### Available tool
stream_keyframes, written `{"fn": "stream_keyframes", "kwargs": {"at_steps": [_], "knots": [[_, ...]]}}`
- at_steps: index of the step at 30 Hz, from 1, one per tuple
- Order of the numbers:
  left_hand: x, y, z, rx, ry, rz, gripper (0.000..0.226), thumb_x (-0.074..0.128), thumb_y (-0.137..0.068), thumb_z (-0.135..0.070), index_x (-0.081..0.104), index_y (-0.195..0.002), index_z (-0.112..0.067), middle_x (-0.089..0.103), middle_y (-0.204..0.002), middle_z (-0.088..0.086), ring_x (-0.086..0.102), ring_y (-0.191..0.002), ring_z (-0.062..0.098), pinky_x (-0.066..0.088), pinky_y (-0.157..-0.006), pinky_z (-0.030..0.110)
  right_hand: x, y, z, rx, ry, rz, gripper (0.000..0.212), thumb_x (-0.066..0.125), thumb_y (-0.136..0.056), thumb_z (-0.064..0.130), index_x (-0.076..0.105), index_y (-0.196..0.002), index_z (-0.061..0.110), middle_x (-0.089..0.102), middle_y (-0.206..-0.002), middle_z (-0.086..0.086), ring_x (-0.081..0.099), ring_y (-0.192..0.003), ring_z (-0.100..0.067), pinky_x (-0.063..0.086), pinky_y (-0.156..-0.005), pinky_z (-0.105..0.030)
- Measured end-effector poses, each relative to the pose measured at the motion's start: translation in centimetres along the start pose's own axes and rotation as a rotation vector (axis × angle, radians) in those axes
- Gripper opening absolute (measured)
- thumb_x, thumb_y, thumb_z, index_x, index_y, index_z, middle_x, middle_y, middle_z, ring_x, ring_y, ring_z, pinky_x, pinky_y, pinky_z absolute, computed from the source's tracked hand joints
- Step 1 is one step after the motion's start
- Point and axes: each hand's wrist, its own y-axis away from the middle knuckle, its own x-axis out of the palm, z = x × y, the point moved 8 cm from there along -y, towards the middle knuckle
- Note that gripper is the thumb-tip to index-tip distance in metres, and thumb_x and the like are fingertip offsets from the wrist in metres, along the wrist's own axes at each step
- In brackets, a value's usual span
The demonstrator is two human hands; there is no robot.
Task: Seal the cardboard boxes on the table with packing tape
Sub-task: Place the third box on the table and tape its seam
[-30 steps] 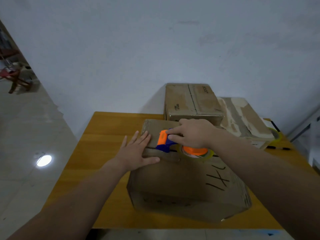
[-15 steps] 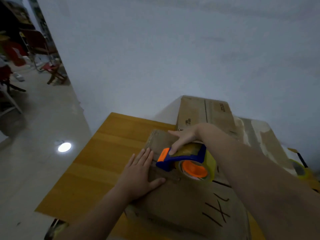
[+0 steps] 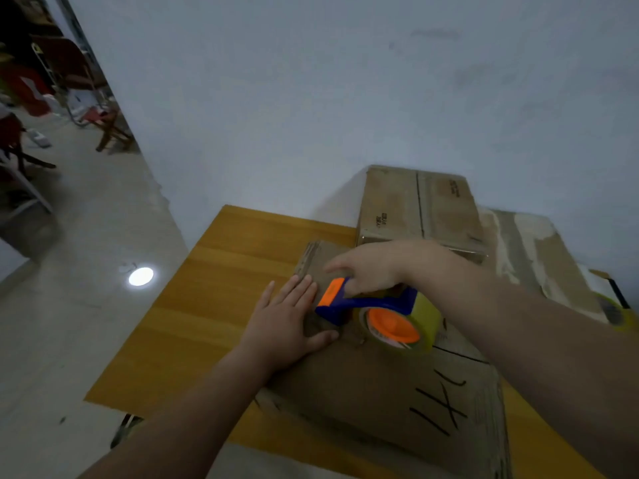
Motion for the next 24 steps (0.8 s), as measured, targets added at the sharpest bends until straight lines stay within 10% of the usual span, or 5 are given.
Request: {"fn": "stream_keyframes", "kwargs": {"at_steps": [4, 14, 24], "knots": [[0.0, -0.1, 0.0, 0.005, -0.016, -0.013, 0.100, 0.014, -0.073, -0.085, 0.004, -0.152, -0.025, -0.001, -0.159, -0.010, -0.008, -0.144, 0.005, -0.008, -0.116, 0.039, 1.7, 2.3, 1.2, 0.119, 0.264, -0.168, 0.068, 0.045, -0.086, 0.069, 0.038, -0.144, 0.034, 0.055, -0.129, 0.000, 0.053, -0.113, -0.022, 0.047, -0.073, -0.033], [-0.2, 0.1, -0.1, -0.025, -0.034, 0.047, 0.104, 0.008, -0.069, -0.087, 0.000, -0.152, -0.026, -0.003, -0.159, -0.010, -0.006, -0.145, 0.006, -0.004, -0.118, 0.043, 2.1, 9.4, -5.2, 0.189, 0.298, -0.264, 0.061, 0.055, -0.087, 0.060, 0.038, -0.142, 0.042, 0.034, -0.096, 0.009, 0.038, -0.084, -0.010, 0.045, -0.071, -0.029], [0.4, 0.1, -5.0, 0.040, -0.188, 0.139, 0.103, -0.002, -0.075, -0.082, -0.010, -0.150, -0.014, -0.012, -0.158, 0.006, -0.013, -0.145, 0.018, -0.011, -0.116, 0.046, 6.2, 9.5, -7.8, 0.225, 0.210, -0.275, 0.053, 0.054, -0.090, 0.052, 0.039, -0.140, 0.047, 0.054, -0.127, 0.006, 0.055, -0.106, -0.018, 0.050, -0.078, -0.033]]}}
